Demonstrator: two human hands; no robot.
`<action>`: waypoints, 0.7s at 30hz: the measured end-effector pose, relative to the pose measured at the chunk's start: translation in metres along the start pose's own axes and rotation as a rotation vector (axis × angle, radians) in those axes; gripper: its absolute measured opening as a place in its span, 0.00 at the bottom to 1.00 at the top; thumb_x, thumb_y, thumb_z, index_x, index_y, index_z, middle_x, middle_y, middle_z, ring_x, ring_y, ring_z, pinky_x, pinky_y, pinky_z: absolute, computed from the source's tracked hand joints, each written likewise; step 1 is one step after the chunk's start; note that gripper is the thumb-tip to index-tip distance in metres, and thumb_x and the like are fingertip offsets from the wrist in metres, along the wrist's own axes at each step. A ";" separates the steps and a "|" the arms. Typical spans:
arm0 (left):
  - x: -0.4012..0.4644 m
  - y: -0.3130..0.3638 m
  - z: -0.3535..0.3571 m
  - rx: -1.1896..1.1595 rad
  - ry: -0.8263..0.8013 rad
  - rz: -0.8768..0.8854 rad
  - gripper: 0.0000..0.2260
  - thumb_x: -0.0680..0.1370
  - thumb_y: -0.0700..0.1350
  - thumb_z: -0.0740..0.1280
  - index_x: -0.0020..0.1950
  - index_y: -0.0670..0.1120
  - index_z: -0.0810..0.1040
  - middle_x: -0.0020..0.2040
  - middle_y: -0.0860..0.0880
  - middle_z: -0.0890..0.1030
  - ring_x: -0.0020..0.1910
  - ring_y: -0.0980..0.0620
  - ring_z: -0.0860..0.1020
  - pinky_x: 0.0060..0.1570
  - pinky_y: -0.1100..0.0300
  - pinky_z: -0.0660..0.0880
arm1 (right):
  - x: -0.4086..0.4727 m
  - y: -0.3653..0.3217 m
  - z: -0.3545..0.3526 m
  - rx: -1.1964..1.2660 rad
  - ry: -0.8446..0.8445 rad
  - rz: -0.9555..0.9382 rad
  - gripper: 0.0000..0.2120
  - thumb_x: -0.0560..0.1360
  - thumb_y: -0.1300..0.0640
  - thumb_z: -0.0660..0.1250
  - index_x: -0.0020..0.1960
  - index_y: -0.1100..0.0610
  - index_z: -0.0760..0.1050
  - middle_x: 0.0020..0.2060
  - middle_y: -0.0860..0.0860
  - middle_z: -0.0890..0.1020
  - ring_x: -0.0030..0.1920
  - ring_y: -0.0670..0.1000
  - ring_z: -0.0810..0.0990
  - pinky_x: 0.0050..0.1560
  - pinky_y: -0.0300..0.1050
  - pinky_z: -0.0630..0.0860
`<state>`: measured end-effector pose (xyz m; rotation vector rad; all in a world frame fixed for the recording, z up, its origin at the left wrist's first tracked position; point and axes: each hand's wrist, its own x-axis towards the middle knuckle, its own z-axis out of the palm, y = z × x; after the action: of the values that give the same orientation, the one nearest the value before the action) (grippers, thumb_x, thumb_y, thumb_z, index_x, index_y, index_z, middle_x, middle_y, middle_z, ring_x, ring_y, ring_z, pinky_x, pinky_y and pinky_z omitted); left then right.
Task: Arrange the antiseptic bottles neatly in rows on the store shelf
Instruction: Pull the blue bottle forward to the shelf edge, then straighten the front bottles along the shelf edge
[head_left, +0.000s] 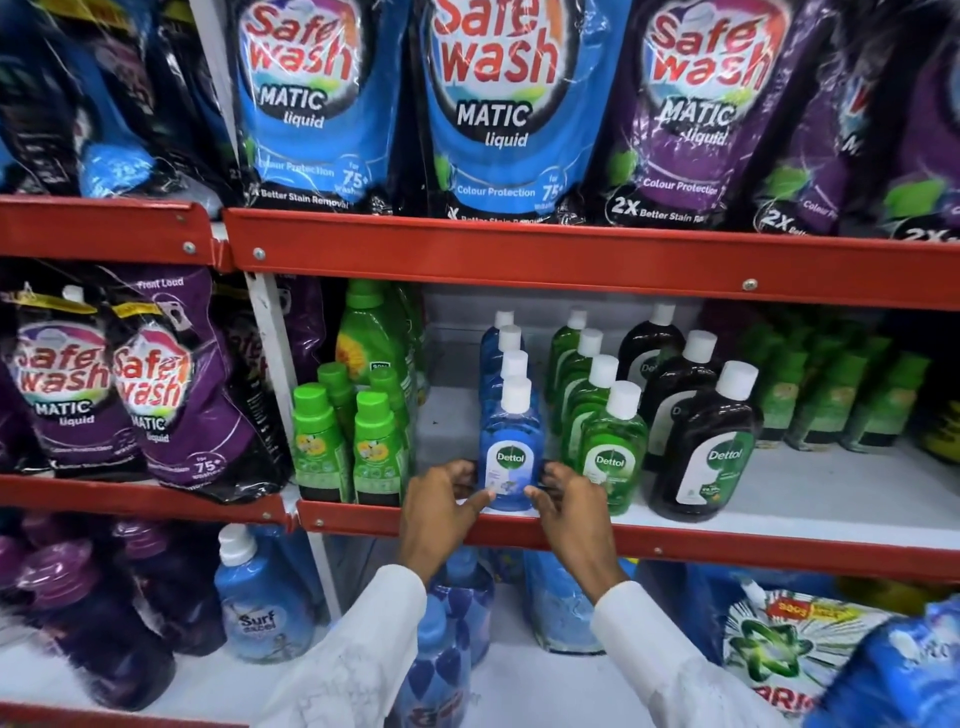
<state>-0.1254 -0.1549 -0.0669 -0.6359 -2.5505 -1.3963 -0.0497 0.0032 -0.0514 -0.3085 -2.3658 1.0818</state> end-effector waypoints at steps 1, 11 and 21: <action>-0.001 0.001 0.000 0.004 0.008 0.005 0.13 0.69 0.50 0.77 0.51 0.47 0.84 0.44 0.52 0.88 0.41 0.61 0.84 0.47 0.55 0.83 | 0.001 0.002 0.001 -0.001 -0.009 -0.004 0.12 0.74 0.63 0.72 0.57 0.61 0.80 0.52 0.55 0.87 0.52 0.51 0.85 0.53 0.38 0.77; 0.001 -0.007 0.004 0.014 0.028 0.016 0.15 0.69 0.54 0.76 0.52 0.49 0.83 0.46 0.52 0.88 0.42 0.60 0.84 0.47 0.53 0.84 | 0.007 0.012 0.005 0.051 -0.025 -0.009 0.11 0.74 0.61 0.72 0.56 0.61 0.81 0.51 0.53 0.87 0.52 0.46 0.85 0.55 0.40 0.79; -0.023 0.016 -0.003 -0.113 0.303 -0.015 0.17 0.71 0.46 0.77 0.58 0.46 0.81 0.55 0.46 0.85 0.50 0.52 0.83 0.55 0.52 0.81 | -0.027 0.020 -0.020 0.252 0.171 0.028 0.11 0.70 0.56 0.77 0.53 0.54 0.84 0.45 0.46 0.87 0.42 0.41 0.85 0.48 0.32 0.81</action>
<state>-0.0984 -0.1566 -0.0608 -0.3864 -2.2587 -1.5203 -0.0166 0.0181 -0.0652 -0.3285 -2.0545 1.2971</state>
